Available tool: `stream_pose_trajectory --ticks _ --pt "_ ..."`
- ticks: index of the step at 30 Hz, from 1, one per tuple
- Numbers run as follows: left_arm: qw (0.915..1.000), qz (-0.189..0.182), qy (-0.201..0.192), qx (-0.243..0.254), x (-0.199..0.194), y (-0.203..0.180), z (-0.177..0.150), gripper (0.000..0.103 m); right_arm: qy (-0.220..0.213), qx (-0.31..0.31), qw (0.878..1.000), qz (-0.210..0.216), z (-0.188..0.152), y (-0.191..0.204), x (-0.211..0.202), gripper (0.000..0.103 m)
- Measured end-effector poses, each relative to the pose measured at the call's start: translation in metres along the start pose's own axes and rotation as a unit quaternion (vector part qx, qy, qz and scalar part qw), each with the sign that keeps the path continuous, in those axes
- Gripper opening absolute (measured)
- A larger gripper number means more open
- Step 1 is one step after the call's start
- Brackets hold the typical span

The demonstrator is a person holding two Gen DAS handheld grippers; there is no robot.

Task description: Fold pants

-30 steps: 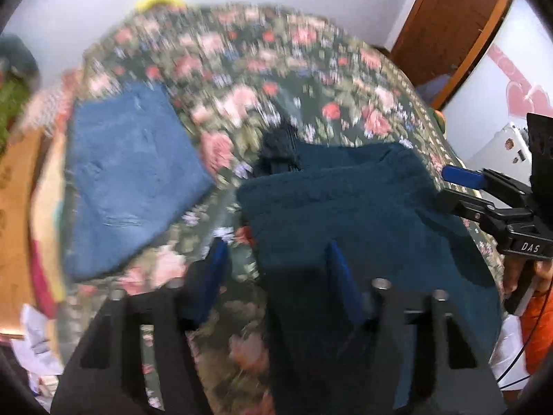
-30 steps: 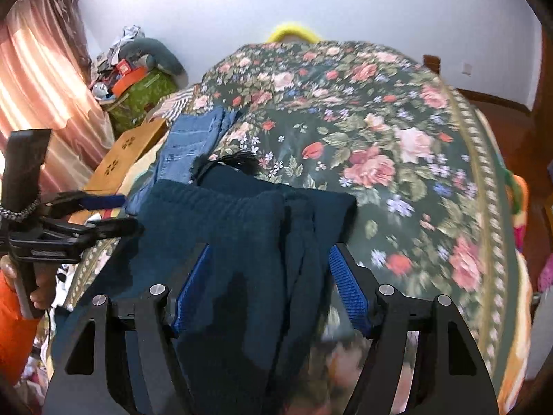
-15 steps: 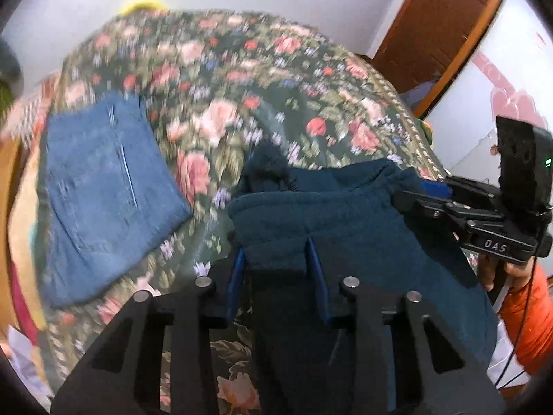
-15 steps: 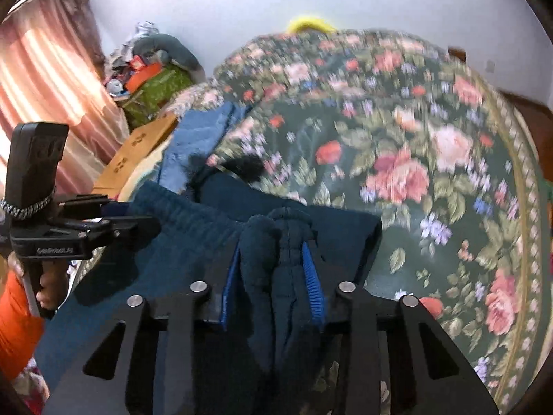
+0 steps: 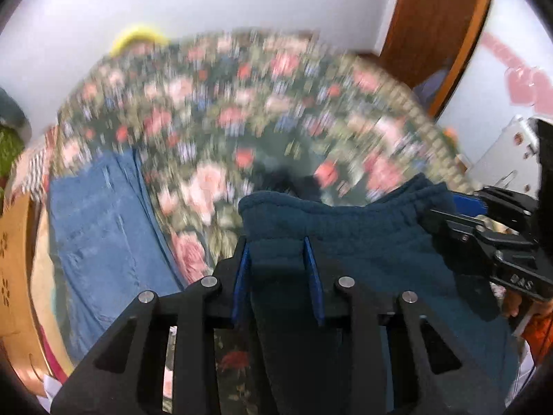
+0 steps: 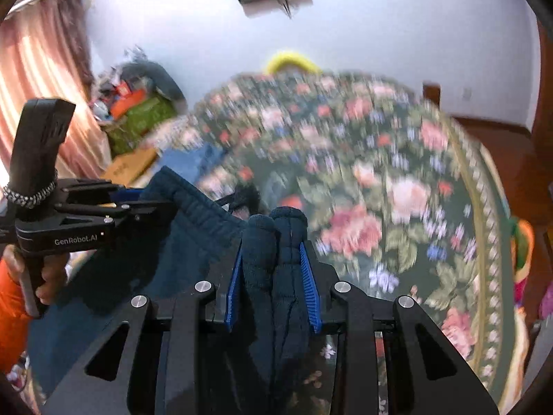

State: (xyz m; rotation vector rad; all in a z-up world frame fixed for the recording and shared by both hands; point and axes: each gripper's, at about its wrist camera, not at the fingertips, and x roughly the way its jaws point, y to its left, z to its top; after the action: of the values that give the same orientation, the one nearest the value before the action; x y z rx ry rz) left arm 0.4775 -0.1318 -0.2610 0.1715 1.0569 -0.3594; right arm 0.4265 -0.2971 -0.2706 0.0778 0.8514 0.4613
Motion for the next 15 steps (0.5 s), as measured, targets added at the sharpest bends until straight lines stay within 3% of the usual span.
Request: stream_pose_trajectory --ticks 5,8,11,15 --pt "1.0 0.0 0.001 0.002 0.01 0.01 -0.005 0.048 0.011 0.01 1.0 -0.012 -0.003 -0.006 0.004 0.034" --pt "1.0 0.005 0.0 0.005 -0.01 0.01 -0.005 0.048 0.02 0.002 1.0 -0.023 0.001 0.0 -0.011 0.035" --pt "0.9976 0.056 -0.029 0.03 -0.048 0.003 -0.01 0.048 0.019 -0.02 0.999 -0.037 0.0 0.014 -0.036 0.035" --pt "0.9974 0.042 -0.051 0.028 -0.094 -0.003 -0.027 0.048 0.008 -0.04 0.999 -0.018 -0.009 0.037 -0.071 0.04"
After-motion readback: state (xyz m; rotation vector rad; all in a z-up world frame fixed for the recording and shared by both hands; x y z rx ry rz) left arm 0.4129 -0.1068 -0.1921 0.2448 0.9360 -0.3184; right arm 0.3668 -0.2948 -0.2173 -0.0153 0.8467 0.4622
